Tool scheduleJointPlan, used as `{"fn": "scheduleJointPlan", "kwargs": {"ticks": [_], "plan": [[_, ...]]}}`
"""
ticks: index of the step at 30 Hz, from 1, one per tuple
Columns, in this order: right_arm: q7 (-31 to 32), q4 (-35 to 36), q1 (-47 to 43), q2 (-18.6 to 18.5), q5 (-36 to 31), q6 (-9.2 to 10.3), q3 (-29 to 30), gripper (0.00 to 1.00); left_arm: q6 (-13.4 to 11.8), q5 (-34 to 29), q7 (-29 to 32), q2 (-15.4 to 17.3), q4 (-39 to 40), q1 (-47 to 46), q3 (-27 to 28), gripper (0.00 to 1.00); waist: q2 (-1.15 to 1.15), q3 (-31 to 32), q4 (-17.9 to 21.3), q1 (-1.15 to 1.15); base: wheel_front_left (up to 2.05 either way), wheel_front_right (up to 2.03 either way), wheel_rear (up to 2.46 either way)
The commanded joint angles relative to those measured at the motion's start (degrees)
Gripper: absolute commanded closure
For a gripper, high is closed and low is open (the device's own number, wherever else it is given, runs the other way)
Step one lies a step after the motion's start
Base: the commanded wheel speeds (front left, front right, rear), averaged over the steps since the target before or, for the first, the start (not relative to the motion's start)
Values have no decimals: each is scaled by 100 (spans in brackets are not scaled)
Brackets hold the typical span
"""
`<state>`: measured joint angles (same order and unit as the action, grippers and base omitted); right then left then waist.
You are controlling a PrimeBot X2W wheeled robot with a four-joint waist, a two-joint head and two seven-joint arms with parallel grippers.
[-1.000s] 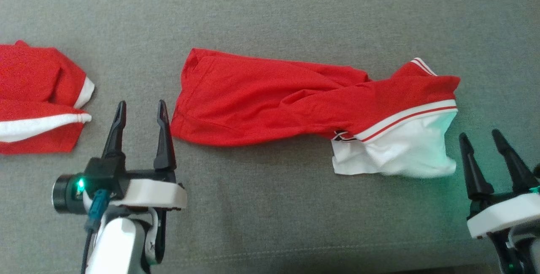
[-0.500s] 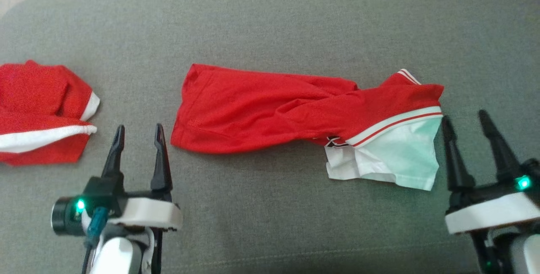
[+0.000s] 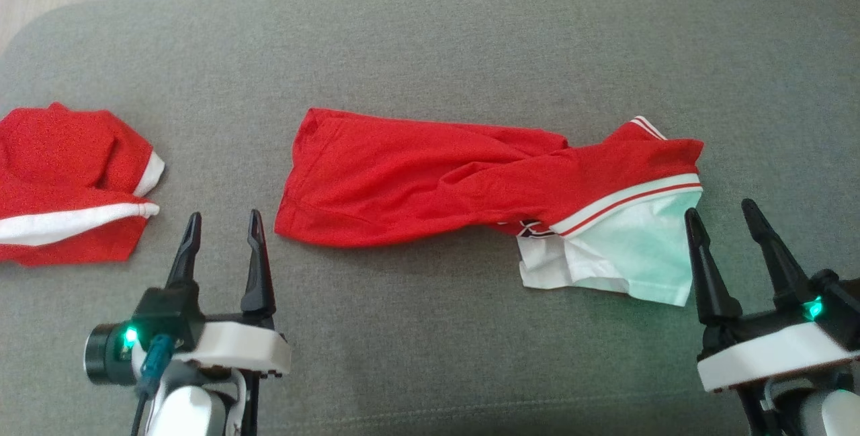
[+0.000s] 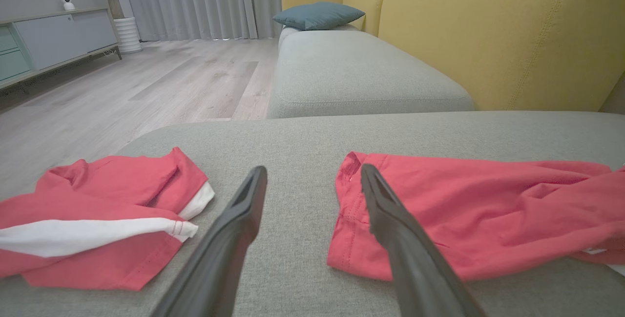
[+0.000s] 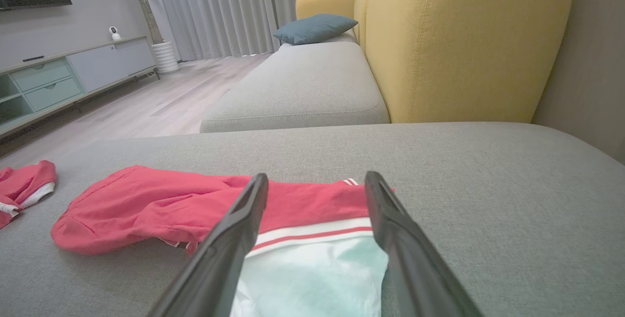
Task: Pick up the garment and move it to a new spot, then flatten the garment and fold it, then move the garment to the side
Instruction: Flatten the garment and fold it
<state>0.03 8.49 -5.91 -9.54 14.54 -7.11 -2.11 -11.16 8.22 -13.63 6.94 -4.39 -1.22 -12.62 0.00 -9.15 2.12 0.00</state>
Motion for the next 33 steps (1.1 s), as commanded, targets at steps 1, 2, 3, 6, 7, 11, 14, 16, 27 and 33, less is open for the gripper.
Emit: {"fn": "scheduleJointPlan", "kwargs": {"ticks": [1, 2, 3, 6, 7, 11, 14, 16, 27, 33], "plan": [[16, 177, 109, -48, -40, -37, -106, 0, -30, 24, -3, 92, 179, -85, 152, 0, 0, -12, -4, 0, 0, 0, 0], [20, 178, 110, -48, -43, -37, -105, 0, -32, 24, -2, 92, 181, -89, 144, 0, 0, -15, -7, 0, 0, 0, 0], [24, 178, 111, -48, -49, -37, -102, 0, -34, 25, 0, 94, 184, -91, 137, 0, 0, -20, -7, 0, 0, 0, 0], [35, 175, 118, -47, -53, -37, -94, 0, -50, 28, 50, 96, 165, -109, 118, 0, 0, -39, -8, 0, 0, 0, 0], [39, 175, 121, -47, -54, -37, -94, 0, -43, 20, 52, 106, 163, -138, 105, 0, 0, -48, -8, 0, 0, 0, 0], [65, 184, 153, -45, -46, -37, -97, 0, 116, 41, 216, 144, 60, -391, -12, 0, 0, -133, -19, 0, 0, 0, 0], [100, 181, 186, -50, -41, -37, -105, 0, 252, 96, 441, 140, -53, -610, -99, 0, 0, -199, -23, 0, 0, 0, 0], [122, 179, 228, -58, -34, -37, -127, 0, 402, 181, 761, 147, -236, -862, -167, 0, 0, -271, -12, 0, 0, 0, 0], [99, 8, 409, -75, 40, -37, -198, 0, 968, 940, 2196, 315, -1433, -1863, 24, 0, 0, -548, 171, 0, 0, 0, 0], [66, -56, 469, -74, 70, -37, -191, 0, 1119, 1078, 2368, 392, -1711, -2043, 24, 0, 0, -623, 208, 0, 0, 0, 0]]}}
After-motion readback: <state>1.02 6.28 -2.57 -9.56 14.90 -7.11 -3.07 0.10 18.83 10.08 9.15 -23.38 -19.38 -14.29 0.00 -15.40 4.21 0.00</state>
